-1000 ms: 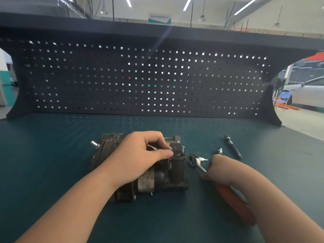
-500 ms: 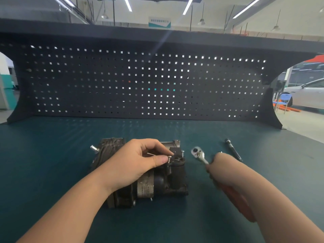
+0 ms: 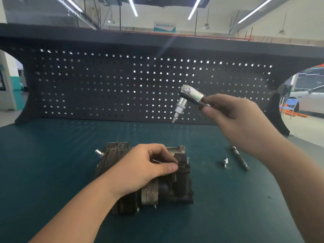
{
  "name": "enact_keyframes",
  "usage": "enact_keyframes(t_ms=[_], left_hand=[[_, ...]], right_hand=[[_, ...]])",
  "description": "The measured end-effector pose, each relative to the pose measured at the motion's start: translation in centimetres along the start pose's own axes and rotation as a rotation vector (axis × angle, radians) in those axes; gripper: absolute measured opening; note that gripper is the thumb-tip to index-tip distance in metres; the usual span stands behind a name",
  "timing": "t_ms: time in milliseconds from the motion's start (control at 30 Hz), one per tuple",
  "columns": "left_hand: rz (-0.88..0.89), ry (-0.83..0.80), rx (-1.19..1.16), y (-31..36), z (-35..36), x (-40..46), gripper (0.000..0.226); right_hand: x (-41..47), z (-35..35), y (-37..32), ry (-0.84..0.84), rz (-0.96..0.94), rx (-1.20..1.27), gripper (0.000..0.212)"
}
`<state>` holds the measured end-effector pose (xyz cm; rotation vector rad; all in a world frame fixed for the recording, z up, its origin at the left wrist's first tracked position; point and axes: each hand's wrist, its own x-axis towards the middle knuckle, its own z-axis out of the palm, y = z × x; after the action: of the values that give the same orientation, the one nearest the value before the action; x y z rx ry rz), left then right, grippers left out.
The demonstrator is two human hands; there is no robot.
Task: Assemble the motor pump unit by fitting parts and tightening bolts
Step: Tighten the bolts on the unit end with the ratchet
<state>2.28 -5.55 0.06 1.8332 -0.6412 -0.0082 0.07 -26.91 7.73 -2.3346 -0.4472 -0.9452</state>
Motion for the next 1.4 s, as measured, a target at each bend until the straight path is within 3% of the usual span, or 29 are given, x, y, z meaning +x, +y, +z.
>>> enact_keyframes(t_ms=[267, 400, 567, 733, 800, 1033, 1400], left_hand=[[-0.009, 0.054, 0.059, 0.0, 0.1, 0.2, 0.012], [-0.014, 0.02, 0.007, 0.1, -0.1, 0.2, 0.015], [-0.037, -0.042, -0.026, 0.3, -0.4, -0.2, 0.026], [-0.052, 0.077, 0.009, 0.1, -0.6, -0.3, 0.014], [-0.045, 0.124, -0.024, -0.1, -0.5, -0.3, 0.028], [0.029, 0.081, -0.122, 0.1, 0.2, -0.2, 0.028], [0.012, 0.107, -0.087, 0.2, 0.3, -0.3, 0.026]], right_hand=[[1.5, 0.3, -0.3, -0.271, -0.067, -0.158, 0.033], [1.0, 1.0, 0.7, -0.281, 0.003, -0.093, 0.028], [0.7, 1.4, 1.4, -0.315, 0.042, -0.091, 0.036], [0.7, 1.2, 1.6, -0.317, 0.045, -0.053, 0.024], [0.7, 1.2, 1.7, -0.35, 0.029, -0.061, 0.015], [0.4, 1.1, 1.3, -0.383, 0.014, -0.136, 0.025], [1.0, 1.4, 2.4, -0.4, 0.017, -0.094, 0.023]])
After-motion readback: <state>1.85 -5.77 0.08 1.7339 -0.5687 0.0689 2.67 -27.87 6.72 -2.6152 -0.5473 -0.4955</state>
